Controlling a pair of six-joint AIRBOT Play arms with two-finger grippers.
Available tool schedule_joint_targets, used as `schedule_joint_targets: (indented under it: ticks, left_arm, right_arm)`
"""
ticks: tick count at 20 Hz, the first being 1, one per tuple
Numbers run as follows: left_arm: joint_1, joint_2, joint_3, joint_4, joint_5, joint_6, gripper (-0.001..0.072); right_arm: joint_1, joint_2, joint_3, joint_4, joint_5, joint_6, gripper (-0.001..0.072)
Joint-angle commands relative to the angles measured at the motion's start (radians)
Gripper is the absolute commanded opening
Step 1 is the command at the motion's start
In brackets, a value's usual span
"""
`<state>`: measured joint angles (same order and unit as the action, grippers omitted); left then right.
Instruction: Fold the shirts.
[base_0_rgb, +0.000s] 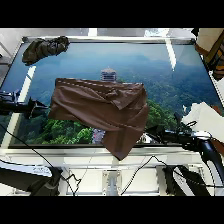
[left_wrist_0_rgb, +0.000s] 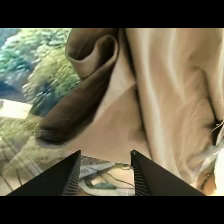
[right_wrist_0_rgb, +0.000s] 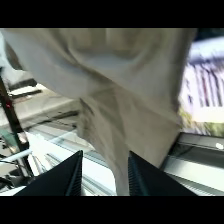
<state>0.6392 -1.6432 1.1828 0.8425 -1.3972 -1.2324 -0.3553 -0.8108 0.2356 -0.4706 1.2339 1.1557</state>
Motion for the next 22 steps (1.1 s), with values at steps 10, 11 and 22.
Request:
schedule_joint_targets:
  ticks: [10, 11, 22]
  left_arm:
    - [-0.041, -0.056, -0.017, 0.071, 0.078, 0.027, 0.0382]
    - [-0.053, -0.056, -0.017, 0.061, 0.088, 0.029, 0.0382]
    - [-0.14, -0.056, -0.017, 0.072, 0.121, -0.002, 0.0014]
  right_arm:
    - [0.0, 0.0, -0.001, 0.031, -0.017, -0.001, 0.0339]
    - [0.0, 0.0, -0.001, 0.03, -0.017, -0.001, 0.0339]
    - [0.0, 0.0, -0.001, -0.089, -0.014, 0.123, 0.031]
